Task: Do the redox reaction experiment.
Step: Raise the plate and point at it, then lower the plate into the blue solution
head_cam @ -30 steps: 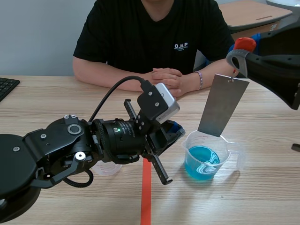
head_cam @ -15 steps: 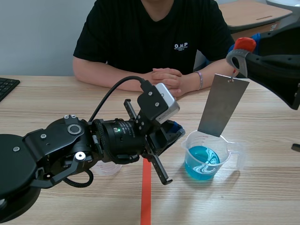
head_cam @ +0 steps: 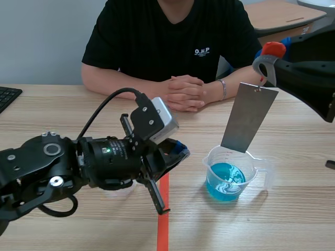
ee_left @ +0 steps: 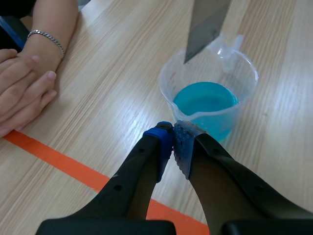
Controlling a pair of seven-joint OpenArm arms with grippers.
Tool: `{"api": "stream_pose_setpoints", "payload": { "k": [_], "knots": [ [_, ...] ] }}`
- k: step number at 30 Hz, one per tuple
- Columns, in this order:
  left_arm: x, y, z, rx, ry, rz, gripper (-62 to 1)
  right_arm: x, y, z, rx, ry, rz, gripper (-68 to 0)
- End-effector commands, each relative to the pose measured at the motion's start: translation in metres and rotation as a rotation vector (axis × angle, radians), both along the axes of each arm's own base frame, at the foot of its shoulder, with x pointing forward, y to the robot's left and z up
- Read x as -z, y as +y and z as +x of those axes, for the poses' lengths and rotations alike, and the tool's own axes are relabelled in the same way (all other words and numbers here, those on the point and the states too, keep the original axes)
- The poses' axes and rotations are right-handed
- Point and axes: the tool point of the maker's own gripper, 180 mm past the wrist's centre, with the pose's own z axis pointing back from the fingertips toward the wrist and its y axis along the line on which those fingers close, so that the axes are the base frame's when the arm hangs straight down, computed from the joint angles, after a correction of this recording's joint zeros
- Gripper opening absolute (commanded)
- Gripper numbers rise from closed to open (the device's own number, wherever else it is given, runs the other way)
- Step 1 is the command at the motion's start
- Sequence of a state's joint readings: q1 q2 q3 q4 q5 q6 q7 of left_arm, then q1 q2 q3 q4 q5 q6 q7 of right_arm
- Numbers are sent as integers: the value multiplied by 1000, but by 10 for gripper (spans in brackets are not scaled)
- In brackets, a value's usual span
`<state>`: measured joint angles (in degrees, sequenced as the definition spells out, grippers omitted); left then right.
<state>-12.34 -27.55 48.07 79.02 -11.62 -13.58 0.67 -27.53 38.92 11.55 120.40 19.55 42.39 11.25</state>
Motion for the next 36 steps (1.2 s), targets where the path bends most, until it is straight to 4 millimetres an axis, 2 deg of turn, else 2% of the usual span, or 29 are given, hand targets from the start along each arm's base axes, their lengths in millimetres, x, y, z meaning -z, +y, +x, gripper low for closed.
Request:
{"api": "stream_pose_setpoints", "payload": {
  "k": [1,9,14,24,29,36],
  "knots": [
    [-12,5,-4,-13,-15,-31,-560,-9,3,-2,-24,-28,0,-660],
    [-6,56,-38,-85,36,21,-560,-8,3,-2,-23,-29,-7,-660],
    [8,93,-63,-151,96,88,-560,-7,1,-1,-18,-24,-7,-660],
    [35,175,-103,-407,206,207,-560,8,-7,3,2,21,5,-660],
    [43,206,-127,-517,261,244,-560,17,-8,3,-4,35,8,-660],
    [49,233,-150,-682,313,270,-560,27,-8,3,-18,48,16,-660]
  ]
}}
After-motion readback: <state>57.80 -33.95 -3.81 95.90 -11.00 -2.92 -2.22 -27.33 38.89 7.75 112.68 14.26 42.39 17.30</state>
